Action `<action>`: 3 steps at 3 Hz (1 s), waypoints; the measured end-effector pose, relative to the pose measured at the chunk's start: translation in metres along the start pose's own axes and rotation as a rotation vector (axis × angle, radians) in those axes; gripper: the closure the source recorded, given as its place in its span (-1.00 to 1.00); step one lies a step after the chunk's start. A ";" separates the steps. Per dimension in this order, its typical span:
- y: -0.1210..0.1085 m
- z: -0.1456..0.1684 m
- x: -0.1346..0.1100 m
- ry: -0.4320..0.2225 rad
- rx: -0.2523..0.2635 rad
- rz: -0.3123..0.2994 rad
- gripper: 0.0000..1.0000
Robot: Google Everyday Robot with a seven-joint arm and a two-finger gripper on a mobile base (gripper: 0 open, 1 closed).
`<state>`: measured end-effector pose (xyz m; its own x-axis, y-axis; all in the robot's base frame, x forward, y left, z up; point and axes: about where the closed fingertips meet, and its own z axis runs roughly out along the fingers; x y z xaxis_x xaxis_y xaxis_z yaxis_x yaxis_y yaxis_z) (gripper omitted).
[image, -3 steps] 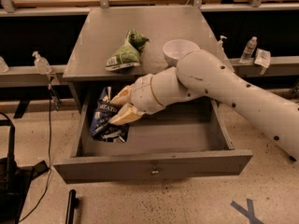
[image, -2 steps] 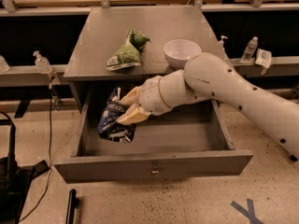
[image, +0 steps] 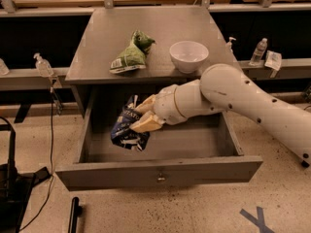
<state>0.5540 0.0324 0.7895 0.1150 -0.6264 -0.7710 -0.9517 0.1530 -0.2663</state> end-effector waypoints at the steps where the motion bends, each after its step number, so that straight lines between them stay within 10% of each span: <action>1: -0.001 0.000 0.009 0.035 0.024 0.025 -0.14; 3: 0.001 0.003 0.008 0.037 0.020 0.026 -1.00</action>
Offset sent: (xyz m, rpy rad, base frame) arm 0.0019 -0.0058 -0.0062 -0.0231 0.0092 -0.0418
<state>0.5548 0.0295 0.7815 0.0796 -0.6501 -0.7557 -0.9483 0.1842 -0.2583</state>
